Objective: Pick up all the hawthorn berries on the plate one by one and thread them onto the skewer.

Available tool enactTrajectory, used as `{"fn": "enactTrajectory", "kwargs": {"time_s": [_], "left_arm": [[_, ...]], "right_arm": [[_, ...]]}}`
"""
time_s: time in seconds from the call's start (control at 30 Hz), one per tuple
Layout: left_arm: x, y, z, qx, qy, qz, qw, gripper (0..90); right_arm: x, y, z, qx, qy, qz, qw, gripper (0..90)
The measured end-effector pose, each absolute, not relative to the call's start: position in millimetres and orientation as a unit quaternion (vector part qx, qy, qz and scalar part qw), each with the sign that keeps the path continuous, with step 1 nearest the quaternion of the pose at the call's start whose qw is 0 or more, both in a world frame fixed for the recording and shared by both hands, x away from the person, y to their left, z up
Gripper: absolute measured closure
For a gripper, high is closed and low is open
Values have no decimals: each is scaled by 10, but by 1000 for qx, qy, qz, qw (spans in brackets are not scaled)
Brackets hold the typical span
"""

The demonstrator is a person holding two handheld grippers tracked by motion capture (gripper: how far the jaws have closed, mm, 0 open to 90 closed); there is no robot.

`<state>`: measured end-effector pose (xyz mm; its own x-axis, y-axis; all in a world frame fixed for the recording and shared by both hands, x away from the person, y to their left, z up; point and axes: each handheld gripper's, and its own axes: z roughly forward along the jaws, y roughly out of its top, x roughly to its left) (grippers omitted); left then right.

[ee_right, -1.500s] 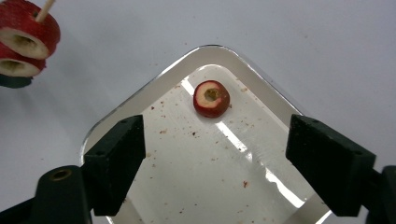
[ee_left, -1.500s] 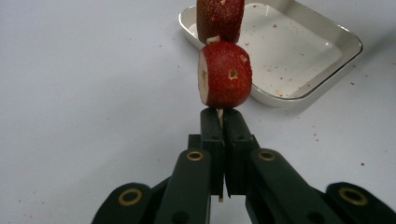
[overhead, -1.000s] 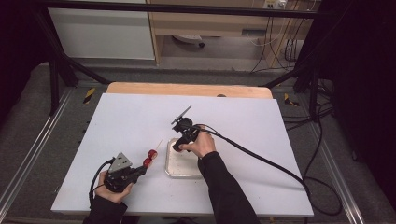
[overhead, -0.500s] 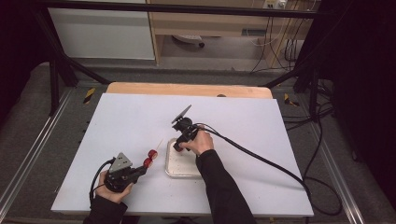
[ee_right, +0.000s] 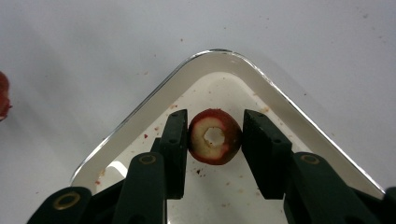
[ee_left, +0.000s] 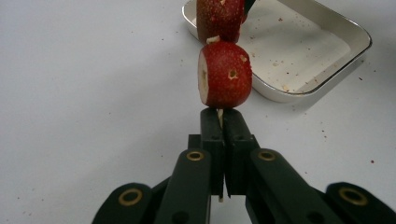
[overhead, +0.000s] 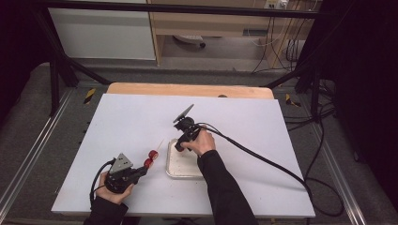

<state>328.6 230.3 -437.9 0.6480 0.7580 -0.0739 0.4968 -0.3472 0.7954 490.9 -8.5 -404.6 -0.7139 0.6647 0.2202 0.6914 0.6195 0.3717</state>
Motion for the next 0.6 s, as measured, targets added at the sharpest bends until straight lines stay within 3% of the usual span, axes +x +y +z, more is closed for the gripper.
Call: {"fn": "enactTrajectory", "kwargs": {"time_s": [0.6], "left_arm": [[3254, 2238, -4362, 808, 382, 159, 420, 882]], "right_arm": [[4539, -439, -3798, -386, -868, -310, 27, 622]]}}
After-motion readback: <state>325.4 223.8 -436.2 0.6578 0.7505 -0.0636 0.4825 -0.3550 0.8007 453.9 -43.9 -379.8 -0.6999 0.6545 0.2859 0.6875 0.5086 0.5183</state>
